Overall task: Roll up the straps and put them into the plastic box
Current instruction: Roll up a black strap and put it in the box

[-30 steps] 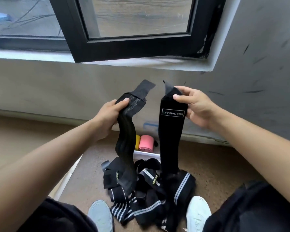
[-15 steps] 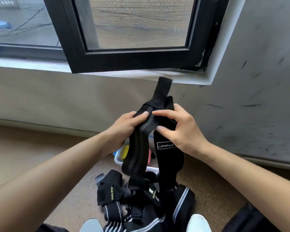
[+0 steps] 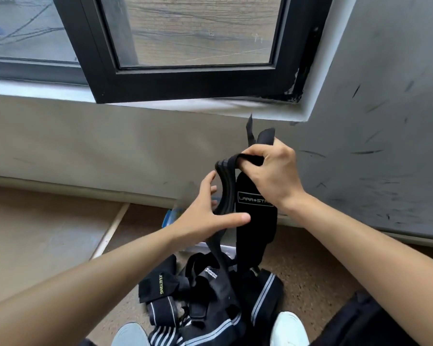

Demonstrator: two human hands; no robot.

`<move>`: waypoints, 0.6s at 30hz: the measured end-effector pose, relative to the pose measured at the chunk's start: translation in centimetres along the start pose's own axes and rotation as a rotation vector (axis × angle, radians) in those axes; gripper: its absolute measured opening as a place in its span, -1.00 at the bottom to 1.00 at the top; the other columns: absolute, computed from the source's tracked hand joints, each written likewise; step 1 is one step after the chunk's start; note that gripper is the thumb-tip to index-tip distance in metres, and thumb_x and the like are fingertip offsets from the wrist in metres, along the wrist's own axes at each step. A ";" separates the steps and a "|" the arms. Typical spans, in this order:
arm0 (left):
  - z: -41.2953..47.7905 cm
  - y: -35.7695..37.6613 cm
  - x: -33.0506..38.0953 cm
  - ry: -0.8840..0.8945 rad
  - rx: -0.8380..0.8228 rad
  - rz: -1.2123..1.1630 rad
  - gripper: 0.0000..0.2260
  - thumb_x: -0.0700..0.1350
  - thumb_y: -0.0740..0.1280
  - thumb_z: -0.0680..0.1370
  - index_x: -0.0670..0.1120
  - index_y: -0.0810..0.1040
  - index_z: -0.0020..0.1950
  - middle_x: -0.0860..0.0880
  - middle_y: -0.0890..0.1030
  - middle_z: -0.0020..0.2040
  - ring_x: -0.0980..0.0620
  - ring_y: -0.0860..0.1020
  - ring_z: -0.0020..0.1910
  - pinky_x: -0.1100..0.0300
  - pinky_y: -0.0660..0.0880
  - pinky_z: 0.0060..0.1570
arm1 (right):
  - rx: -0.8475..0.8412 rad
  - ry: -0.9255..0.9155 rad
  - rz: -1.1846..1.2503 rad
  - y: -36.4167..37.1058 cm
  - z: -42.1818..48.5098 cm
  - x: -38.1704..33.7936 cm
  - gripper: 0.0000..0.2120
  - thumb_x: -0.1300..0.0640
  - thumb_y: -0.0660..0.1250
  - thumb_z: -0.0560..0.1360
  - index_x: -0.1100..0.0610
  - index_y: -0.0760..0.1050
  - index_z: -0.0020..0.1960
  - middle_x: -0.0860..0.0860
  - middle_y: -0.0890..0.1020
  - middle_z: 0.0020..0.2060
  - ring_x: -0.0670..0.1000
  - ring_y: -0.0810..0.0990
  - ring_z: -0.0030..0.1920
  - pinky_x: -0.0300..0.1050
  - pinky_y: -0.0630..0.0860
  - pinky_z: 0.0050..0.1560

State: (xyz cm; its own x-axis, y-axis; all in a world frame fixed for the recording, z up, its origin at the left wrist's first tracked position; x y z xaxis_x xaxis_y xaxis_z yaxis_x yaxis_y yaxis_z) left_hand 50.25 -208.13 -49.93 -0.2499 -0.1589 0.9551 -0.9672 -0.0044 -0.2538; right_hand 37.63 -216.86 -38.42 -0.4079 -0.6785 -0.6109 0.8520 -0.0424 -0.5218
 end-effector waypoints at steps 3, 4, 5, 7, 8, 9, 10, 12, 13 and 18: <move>0.3 0.7 -0.5 0.057 -0.017 0.176 0.02 0.14 0.60 0.39 0.19 0.01 0.66 0.17 0.39 0.43 0.16 0.36 0.48 0.06 0.36 0.48 | -0.006 0.071 -0.058 -0.1 0.7 0.9 -0.95 0.04 0.54 0.41 0.01 0.73 -0.19 0.04 0.61 -0.25 0.03 0.57 -0.19 -0.08 0.48 -0.10; 0.5 0.6 -0.7 0.078 0.008 0.193 -0.06 0.12 0.57 0.39 0.15 0.13 0.65 0.17 0.45 0.43 0.16 0.42 0.46 0.04 0.39 0.47 | -0.019 0.100 -0.074 -0.2 0.8 1.4 -0.95 0.04 0.55 0.41 0.00 0.73 -0.19 0.04 0.62 -0.24 0.04 0.58 -0.17 -0.07 0.49 -0.08; 0.6 0.3 -1.0 0.096 0.030 0.204 -0.19 0.08 0.53 0.41 0.10 0.27 0.61 0.15 0.52 0.41 0.16 0.47 0.43 0.02 0.42 0.45 | -0.030 0.127 -0.084 -0.3 0.9 1.9 -0.95 0.03 0.55 0.41 0.00 0.74 -0.18 0.04 0.63 -0.23 0.05 0.59 -0.15 -0.06 0.50 -0.05; 0.8 -0.2 -1.2 0.134 0.035 0.222 -0.52 -0.09 0.44 0.51 0.02 0.53 0.44 0.15 0.64 0.28 0.19 0.56 0.33 0.05 0.47 0.40 | -0.044 0.169 -0.095 -0.9 0.9 3.0 -0.94 0.02 0.56 0.40 0.00 0.74 -0.17 0.02 0.64 -0.23 0.04 0.60 -0.12 -0.06 0.52 -0.02; 0.8 -0.4 -1.3 0.146 0.034 0.235 -0.67 -0.16 0.40 0.57 0.01 0.61 0.33 0.18 0.69 0.19 0.21 0.61 0.24 0.09 0.50 0.34 | -0.053 0.187 -0.097 -1.3 0.9 3.5 -0.93 0.02 0.57 0.40 0.00 0.74 -0.17 -0.02 0.63 -0.24 0.03 0.60 -0.12 -0.08 0.52 -0.01; 0.7 -0.8 -1.2 0.156 0.048 0.260 -0.77 -0.19 0.37 0.61 0.03 0.67 0.22 0.21 0.71 0.07 0.22 0.64 0.12 0.13 0.52 0.24 | -0.063 0.202 -0.100 -1.6 0.9 4.1 -0.92 0.02 0.57 0.40 0.00 0.74 -0.16 -0.07 0.61 -0.26 0.01 0.59 -0.13 -0.10 0.53 -0.01; 0.6 -1.3 -1.2 0.161 0.075 0.291 -0.83 -0.17 0.36 0.64 0.05 0.69 0.12 0.21 0.71 -0.04 0.21 0.64 0.00 0.13 0.52 0.12 | -0.072 0.215 -0.102 -1.8 0.9 4.7 -0.92 0.03 0.58 0.40 0.01 0.74 -0.15 -0.13 0.58 -0.29 -0.02 0.57 -0.14 -0.11 0.52 -0.01; 0.6 -2.4 -1.2 0.161 0.116 0.281 -0.88 -0.12 0.37 0.65 0.02 0.71 0.03 0.11 0.72 -0.12 0.12 0.64 -0.09 0.05 0.51 0.04 | -0.083 0.231 -0.102 -2.2 0.9 5.8 -0.90 0.04 0.60 0.39 0.03 0.75 -0.12 -0.21 0.52 -0.31 -0.10 0.52 -0.19 -0.14 0.50 -0.01; 0.6 -2.7 -1.1 0.161 0.126 0.242 -0.88 -0.11 0.37 0.65 -0.02 0.72 0.02 0.08 0.73 -0.12 0.13 0.63 -0.10 0.05 0.51 0.03 | -0.088 0.233 -0.101 -2.3 0.8 6.3 -0.88 0.05 0.61 0.39 0.04 0.76 -0.10 -0.21 0.50 -0.30 -0.13 0.50 -0.21 -0.16 0.47 -0.02; 0.8 -4.3 -0.7 0.131 0.232 0.022 -0.89 -0.17 0.37 0.64 -0.15 0.68 -0.02 0.03 0.69 -0.19 0.15 0.61 -0.19 0.18 0.51 -0.07 | -0.155 0.212 -0.086 -2.3 -0.1 8.1 -0.79 0.05 0.61 0.39 0.02 0.72 0.01 -0.03 0.56 -0.16 -0.01 0.56 -0.05 -0.16 0.47 0.06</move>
State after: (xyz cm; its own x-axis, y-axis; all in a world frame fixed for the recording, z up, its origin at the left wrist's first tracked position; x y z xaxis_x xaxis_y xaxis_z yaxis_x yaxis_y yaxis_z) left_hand 54.59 -208.76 -49.64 -0.2893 -0.0326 0.9567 -0.9292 -0.2305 -0.2888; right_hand 32.32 -222.21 -42.21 -0.5497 -0.5083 -0.6629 0.7577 0.0306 -0.6519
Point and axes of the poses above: each hand's wrist, its own z-axis towards the middle knuckle, its own y-axis out of the palm, x = y × z, the point moved 8 cm from there along z, towards the middle knuckle
